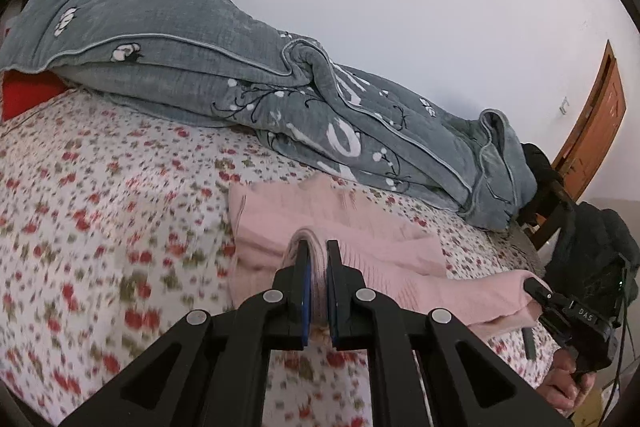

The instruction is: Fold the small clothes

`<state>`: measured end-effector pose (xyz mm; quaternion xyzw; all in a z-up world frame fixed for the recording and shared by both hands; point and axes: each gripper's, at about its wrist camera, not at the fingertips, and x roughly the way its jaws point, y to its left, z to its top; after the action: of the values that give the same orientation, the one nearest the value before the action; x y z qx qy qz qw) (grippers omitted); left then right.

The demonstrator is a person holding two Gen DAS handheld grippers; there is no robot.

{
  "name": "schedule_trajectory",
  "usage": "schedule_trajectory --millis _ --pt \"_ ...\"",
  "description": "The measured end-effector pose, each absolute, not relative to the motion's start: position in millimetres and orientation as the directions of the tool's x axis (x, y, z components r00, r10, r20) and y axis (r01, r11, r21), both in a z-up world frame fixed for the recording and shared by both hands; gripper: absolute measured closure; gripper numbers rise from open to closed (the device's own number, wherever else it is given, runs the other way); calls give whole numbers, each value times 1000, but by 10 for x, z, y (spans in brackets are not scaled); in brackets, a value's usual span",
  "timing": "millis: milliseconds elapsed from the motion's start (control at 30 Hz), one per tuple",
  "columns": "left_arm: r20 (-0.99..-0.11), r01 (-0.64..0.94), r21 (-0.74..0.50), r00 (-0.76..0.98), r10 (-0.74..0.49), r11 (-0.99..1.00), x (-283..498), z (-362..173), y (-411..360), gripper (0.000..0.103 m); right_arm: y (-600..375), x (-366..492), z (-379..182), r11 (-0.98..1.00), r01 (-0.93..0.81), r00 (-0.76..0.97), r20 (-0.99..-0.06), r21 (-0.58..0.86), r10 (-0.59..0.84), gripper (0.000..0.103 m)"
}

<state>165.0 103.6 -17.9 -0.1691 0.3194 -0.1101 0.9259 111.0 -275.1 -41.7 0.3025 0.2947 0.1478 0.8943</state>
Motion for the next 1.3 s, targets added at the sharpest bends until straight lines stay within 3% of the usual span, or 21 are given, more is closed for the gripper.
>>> schedule_trajectory --millis 833,1000,1167,1300 --pt "-683 19 -335 684 -257 942 3476 -924 738 95 -3015 3040 -1238 774 34 699 -568 632 434 94" --pt "-700 1 -330 671 -246 944 3661 -1015 753 93 -3041 3285 -1335 793 56 689 -598 607 409 86" --pt "-703 1 -300 676 -222 954 3670 -1008 814 71 -3050 3360 -1279 861 24 702 -622 508 347 73" --pt "-717 31 -270 661 -222 962 3717 -1047 758 68 -3053 3417 -1270 897 -9 696 -641 442 323 64"
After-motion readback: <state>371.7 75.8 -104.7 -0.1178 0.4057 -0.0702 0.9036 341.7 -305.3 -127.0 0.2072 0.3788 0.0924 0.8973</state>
